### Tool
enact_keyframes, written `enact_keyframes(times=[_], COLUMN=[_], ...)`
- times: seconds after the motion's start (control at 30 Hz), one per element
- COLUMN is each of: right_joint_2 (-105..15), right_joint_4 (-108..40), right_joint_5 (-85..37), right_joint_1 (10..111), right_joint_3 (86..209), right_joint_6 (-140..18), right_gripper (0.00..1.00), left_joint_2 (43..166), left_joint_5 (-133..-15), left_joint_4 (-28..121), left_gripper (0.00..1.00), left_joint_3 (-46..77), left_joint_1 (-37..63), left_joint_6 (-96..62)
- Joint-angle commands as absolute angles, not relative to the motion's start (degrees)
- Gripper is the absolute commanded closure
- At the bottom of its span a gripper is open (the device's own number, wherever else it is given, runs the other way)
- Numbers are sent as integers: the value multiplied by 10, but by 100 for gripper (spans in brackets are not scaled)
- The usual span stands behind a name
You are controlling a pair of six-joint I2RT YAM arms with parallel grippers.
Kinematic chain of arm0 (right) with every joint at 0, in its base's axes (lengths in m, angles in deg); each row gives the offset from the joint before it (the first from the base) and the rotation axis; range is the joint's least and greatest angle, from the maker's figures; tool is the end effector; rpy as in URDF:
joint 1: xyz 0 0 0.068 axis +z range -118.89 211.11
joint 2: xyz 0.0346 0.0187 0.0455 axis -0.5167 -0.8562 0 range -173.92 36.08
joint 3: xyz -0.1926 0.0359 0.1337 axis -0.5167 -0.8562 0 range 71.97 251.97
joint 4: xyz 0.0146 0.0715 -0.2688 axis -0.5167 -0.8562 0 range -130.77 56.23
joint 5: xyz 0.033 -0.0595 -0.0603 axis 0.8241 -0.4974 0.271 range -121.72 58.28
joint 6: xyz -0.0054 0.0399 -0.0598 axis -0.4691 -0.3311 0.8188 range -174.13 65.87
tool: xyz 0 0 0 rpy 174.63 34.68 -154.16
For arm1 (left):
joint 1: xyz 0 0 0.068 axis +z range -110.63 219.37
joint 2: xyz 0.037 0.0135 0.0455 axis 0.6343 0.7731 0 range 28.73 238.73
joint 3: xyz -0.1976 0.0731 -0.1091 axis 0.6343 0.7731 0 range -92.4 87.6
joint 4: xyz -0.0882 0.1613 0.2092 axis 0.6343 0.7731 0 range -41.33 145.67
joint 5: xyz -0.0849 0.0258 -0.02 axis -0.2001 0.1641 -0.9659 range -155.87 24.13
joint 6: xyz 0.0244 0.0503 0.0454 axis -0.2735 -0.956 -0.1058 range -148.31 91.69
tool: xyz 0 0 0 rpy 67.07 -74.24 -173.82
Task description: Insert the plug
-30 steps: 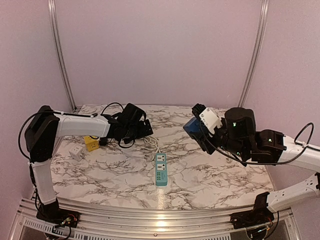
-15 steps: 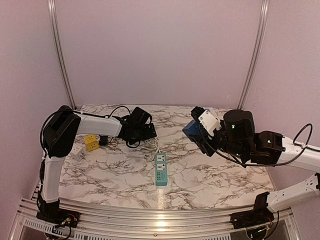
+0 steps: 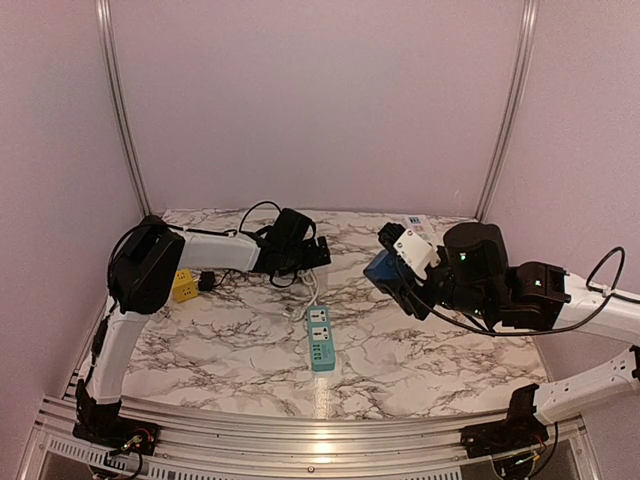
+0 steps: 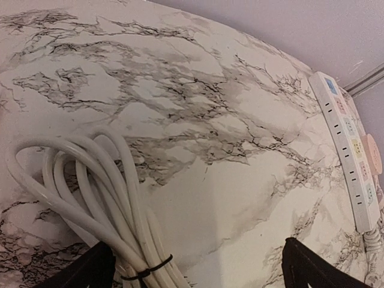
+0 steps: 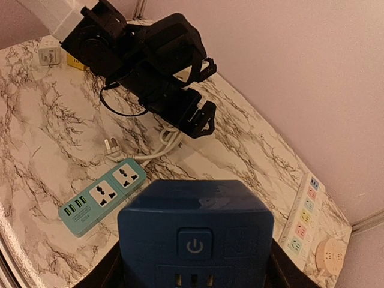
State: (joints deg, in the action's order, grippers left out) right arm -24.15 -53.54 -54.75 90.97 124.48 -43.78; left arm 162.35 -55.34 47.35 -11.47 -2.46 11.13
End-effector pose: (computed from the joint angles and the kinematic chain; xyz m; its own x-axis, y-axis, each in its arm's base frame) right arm 0.1660 0.2395 0.2752 -0.1162 -0.5296 -0.8402 -0.6532 0.6780 -0.3370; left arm 0.4084 -0.3510 0.1054 -0.6595 -0.2479 -0.7096 0.1589 0.8767 -0.4540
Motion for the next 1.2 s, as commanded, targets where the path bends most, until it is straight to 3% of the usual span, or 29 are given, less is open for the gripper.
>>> enact_keyframes(times=[0.0,0.37,0.8,1.17], right_joint_2=[-253,-358,-485,-629], right_joint_4=[-556,-687,-791,-902], right_joint_5=[-496,-283,-166,-62], right_joint_1=[908,908,906,857], right_joint_3=[1273,1369,1491,1608], right_joint_6=[-421,-340,-241,-190], right_gripper=[100,100,100,100], left_joint_2=[1650,1591,1271,950], left_joint_5=[-621,-637,-572,-512], left_joint_4=[391,385,391,533], left_gripper=[1,1,1,1], left_joint_3=[-147,-129,236,410], left_joint_1=[-22,-16,-10,-11], left_joint_6=[102,103,108,91])
